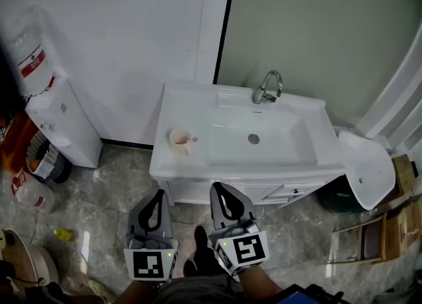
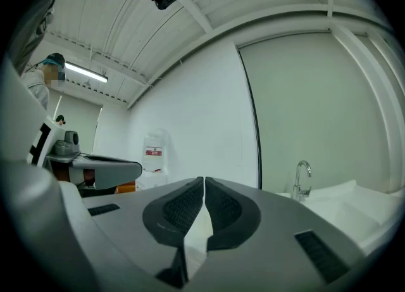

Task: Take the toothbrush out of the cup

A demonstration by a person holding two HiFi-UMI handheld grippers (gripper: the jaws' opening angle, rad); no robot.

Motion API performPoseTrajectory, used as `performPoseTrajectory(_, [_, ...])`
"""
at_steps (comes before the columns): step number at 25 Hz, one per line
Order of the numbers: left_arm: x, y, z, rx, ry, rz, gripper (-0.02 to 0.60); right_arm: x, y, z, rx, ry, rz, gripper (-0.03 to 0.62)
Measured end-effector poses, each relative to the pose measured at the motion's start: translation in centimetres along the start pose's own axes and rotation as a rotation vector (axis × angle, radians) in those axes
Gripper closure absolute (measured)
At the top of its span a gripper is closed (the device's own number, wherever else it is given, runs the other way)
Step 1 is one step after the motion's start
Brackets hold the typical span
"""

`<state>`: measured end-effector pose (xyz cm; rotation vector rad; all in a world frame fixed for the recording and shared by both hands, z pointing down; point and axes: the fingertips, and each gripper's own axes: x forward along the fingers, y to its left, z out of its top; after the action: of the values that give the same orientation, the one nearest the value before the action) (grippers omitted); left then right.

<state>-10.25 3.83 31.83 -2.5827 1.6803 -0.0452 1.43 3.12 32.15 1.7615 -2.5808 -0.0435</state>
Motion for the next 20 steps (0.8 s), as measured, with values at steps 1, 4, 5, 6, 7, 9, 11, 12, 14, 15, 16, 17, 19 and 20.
performPoseTrajectory(1, [0.7,0.3,0.0,0.004,0.003,0.003,0.571,0.7,-0.2,-0.2,0.000,0.001,0.007,0.579])
performPoseTrajectory(4, [3.3,1.6,0.0,0.018,0.002,0.034,0.571,3.0,-1.6,-0.6,0.013,-0.008,0.023,0.579])
performPoseTrajectory(5, [4.4,1.9,-0.1,0.021,0.004,0.040,0.571,3.9,-2.3,-0.9,0.015,-0.006,0.028,0.579])
performPoseTrajectory(6, [5.5,2.0,-0.1,0.024,0.006,0.039,0.571,4.7,-3.0,-1.2,0.017,-0.001,0.033,0.579])
performPoseTrajectory(7, [6.5,2.2,-0.3,0.029,0.012,0.038,0.571,5.6,-3.6,-1.4,0.021,0.005,0.039,0.579])
performPoseTrajectory(9, [8.3,2.6,-0.5,0.042,0.024,0.042,0.571,7.4,-4.7,-1.6,0.032,0.012,0.050,0.579])
performPoseTrajectory(11, [10.2,3.0,-0.2,0.048,0.033,0.049,0.571,9.3,-5.6,-1.4,0.036,0.003,0.068,0.579])
performPoseTrajectory(12, [11.1,3.2,0.0,0.050,0.039,0.054,0.571,10.3,-5.9,-1.2,0.035,-0.001,0.080,0.579])
performPoseTrajectory(14, [12.9,3.9,0.4,0.063,0.041,0.073,0.571,12.0,-6.7,-0.9,0.032,-0.007,0.101,0.579])
performPoseTrajectory(15, [13.8,4.1,0.7,0.070,0.036,0.081,0.571,12.8,-7.1,-0.7,0.032,-0.007,0.109,0.579])
performPoseTrajectory(16, [14.7,4.2,1.2,0.075,0.027,0.086,0.571,13.6,-7.6,-0.6,0.032,-0.005,0.116,0.579])
performPoseTrajectory(17, [15.5,4.4,1.6,0.079,0.018,0.090,0.571,14.3,-8.0,-0.4,0.031,-0.011,0.123,0.579])
performPoseTrajectory(19, [16.9,4.7,2.2,0.089,-0.002,0.105,0.571,15.8,-8.7,0.6,0.027,-0.037,0.140,0.579])
performPoseTrajectory(20, [17.4,4.9,2.5,0.092,-0.007,0.113,0.571,16.4,-9.0,0.9,0.027,-0.043,0.148,0.579])
